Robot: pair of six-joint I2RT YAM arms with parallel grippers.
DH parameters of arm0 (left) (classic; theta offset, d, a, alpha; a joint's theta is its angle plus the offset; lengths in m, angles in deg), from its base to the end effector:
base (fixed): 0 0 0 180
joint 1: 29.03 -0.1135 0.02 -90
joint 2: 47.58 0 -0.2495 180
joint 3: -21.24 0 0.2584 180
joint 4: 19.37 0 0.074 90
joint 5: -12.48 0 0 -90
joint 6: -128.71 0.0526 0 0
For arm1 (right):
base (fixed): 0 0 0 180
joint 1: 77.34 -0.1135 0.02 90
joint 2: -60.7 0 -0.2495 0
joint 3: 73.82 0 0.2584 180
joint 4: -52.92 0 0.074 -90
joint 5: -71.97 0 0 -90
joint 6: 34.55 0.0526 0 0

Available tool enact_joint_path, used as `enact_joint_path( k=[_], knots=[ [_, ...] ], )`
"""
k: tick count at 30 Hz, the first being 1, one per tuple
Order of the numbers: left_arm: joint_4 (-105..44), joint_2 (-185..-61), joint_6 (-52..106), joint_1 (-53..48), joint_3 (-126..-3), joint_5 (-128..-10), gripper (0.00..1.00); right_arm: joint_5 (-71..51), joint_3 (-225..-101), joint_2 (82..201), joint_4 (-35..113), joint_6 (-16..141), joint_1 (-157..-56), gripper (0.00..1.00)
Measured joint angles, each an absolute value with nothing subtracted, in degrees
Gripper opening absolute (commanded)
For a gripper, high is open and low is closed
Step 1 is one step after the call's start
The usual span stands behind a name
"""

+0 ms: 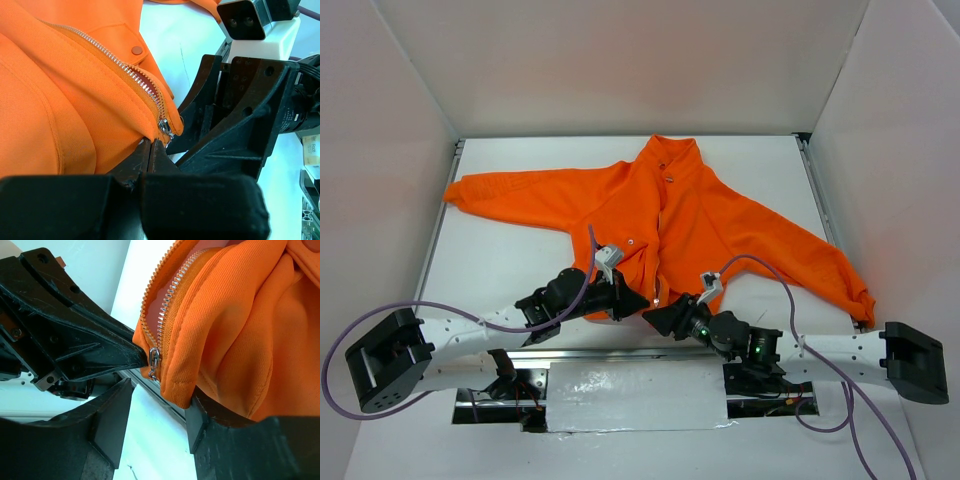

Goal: Zip up the jacket

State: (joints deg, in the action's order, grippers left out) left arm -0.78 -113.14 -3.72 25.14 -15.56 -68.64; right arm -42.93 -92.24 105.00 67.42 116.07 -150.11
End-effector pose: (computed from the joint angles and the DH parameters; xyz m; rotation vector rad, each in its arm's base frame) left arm 0.1499 -0.2215 0.1941 0.3257 1.9284 -1.3198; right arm 0.0784 0.1780 0.1510 0.1414 1.9390 1.2715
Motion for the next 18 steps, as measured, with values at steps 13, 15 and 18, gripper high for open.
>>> enact_joint_path(
  k=[13, 15, 18],
  knots=[
    [-1.2, -113.1, -3.6, 25.1, -16.1, -68.7, 0.00, -42.6, -92.2, 103.3, 66.7, 118.6, -150.1, 0.49],
    [-1.5, -113.1, -3.6, 25.1, -16.2, -68.7, 0.00, -42.6, -92.2, 103.0, 66.5, 119.1, -150.1, 0.51],
    [-2.0, -113.1, -3.5, 25.1, -16.6, -68.9, 0.00, -42.4, -92.2, 102.1, 66.1, 119.7, -150.1, 0.51]
  ],
)
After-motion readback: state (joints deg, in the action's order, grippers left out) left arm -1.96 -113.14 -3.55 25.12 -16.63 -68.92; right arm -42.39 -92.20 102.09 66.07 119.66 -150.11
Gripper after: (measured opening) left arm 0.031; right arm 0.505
